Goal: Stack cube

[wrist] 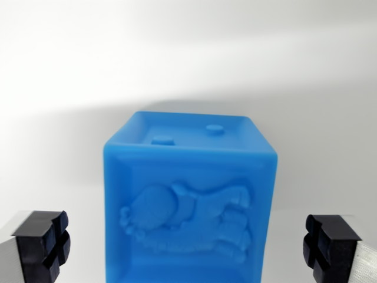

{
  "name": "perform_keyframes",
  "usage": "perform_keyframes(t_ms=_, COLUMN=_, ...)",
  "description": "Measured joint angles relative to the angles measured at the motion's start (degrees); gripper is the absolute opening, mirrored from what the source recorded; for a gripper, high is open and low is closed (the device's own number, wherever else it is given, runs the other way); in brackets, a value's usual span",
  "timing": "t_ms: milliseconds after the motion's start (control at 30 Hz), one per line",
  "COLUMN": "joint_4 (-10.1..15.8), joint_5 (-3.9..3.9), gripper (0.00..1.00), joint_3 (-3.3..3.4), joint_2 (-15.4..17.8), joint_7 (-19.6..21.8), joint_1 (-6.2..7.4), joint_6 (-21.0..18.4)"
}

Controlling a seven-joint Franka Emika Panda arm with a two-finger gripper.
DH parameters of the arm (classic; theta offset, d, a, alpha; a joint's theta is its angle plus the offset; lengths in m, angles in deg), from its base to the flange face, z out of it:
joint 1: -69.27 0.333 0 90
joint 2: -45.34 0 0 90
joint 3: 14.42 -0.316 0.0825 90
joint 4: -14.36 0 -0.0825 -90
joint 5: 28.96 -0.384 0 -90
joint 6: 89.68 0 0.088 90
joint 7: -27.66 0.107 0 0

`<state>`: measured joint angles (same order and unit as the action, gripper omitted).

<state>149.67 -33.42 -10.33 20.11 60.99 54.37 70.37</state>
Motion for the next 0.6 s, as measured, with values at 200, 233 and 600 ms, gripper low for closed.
perform_keyframes(t_ms=200, joint_4=-0.7, joint_5=-0.19, gripper=1.0, joint_3=-0.54, joint_2=-2.6, joint_7=-0.1, joint_1=-0.44, joint_6=2.0)
perform_keyframes(t_ms=233, joint_4=-0.8, joint_5=-0.2, gripper=1.0, joint_3=-0.63, joint_2=-3.0, joint_7=-0.1, joint_1=-0.52, joint_6=2.2)
perform_keyframes(t_ms=600, joint_4=-1.3, joint_5=-0.2, gripper=0.0, joint_3=-1.02, joint_2=-4.4, joint_7=-0.1, joint_1=-0.92, joint_6=3.2)
